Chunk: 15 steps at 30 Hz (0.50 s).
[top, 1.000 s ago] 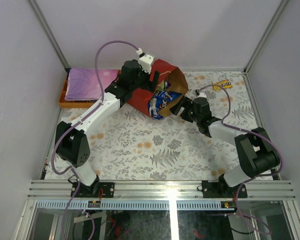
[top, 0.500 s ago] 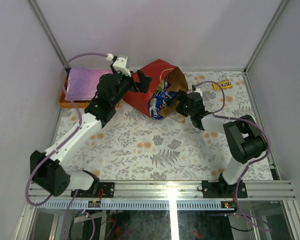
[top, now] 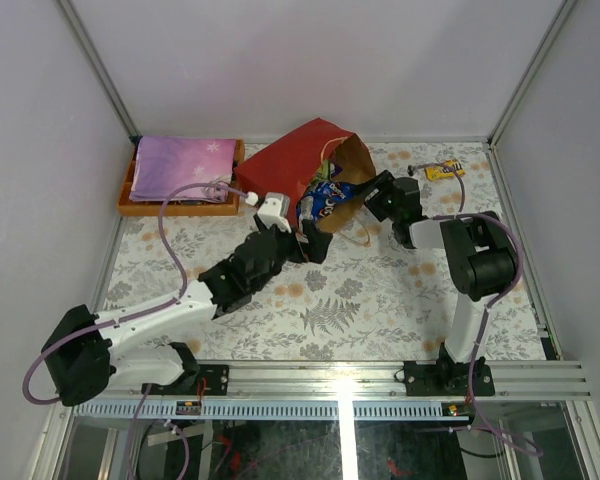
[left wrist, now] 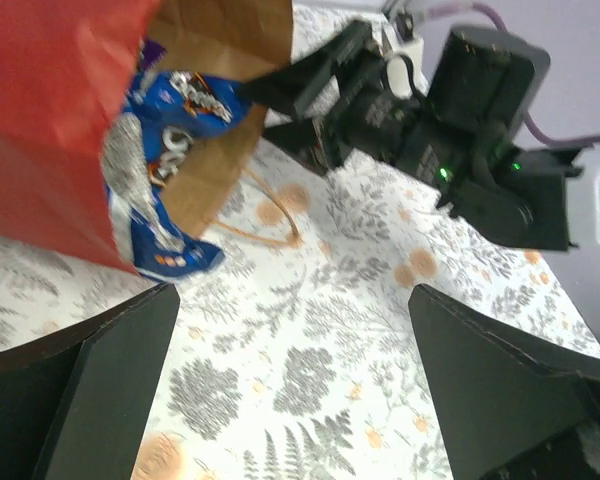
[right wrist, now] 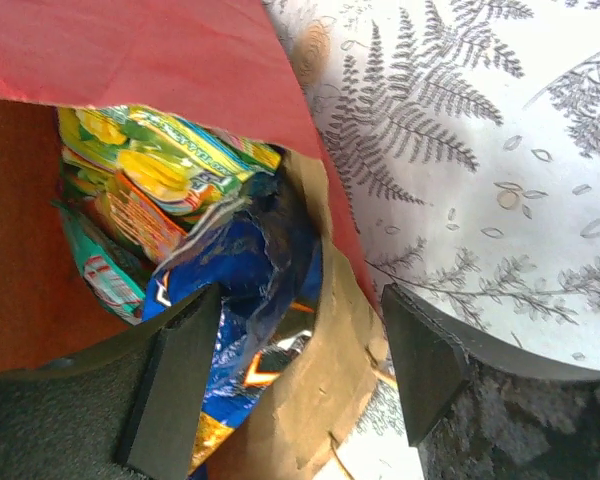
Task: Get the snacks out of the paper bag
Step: Take out the snack from the paper bag.
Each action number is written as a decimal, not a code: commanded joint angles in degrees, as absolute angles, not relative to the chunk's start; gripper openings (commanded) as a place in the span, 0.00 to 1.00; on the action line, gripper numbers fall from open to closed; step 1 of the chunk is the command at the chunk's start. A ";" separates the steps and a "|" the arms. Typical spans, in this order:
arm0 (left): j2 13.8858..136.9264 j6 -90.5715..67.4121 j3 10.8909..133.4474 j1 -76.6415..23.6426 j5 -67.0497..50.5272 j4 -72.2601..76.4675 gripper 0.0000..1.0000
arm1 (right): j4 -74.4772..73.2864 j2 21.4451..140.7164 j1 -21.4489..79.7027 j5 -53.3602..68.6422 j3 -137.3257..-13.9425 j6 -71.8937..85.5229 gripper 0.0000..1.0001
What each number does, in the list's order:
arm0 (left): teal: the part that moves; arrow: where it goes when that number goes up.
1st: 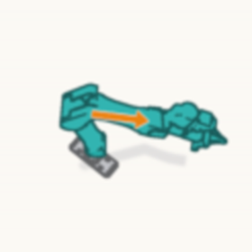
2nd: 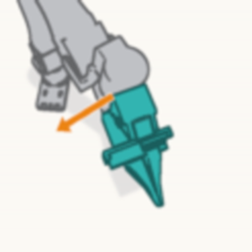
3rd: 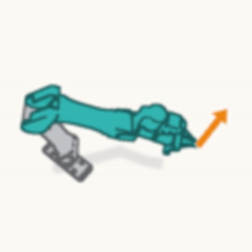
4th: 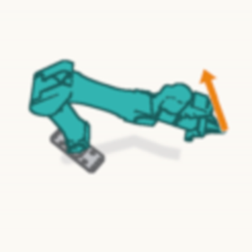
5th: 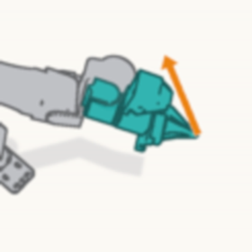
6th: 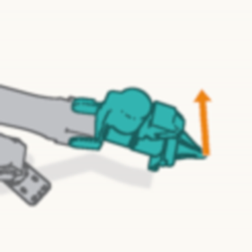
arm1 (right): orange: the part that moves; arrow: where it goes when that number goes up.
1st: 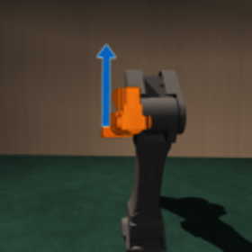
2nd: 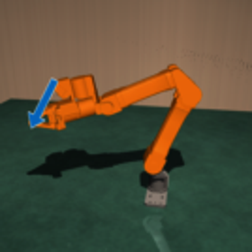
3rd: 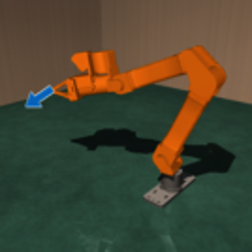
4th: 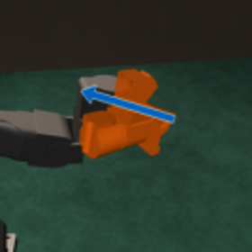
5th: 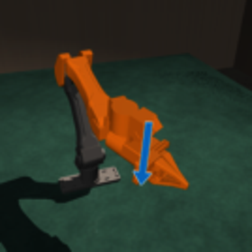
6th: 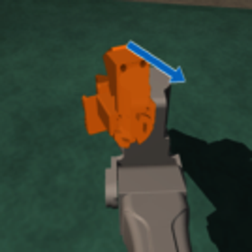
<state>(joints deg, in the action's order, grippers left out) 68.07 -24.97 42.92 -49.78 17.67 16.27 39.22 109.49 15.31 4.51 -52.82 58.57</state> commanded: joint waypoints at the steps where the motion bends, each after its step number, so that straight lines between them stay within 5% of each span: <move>1: 68.06 -34.34 41.27 -54.18 27.86 16.67 1.00 | 47.45 111.11 14.91 7.27 -56.74 61.60 0.71; 5: 71.07 -42.41 42.51 -54.30 26.10 15.79 0.91 | 50.37 111.95 14.85 8.80 -57.40 63.12 0.66; 15: 78.59 -50.57 46.74 -54.19 23.16 15.03 0.91 | 44.54 111.61 14.92 11.93 -60.25 64.35 0.61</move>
<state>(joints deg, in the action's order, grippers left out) 78.28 -46.83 43.48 -54.24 22.65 15.11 45.21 114.24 14.87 10.02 -58.50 64.29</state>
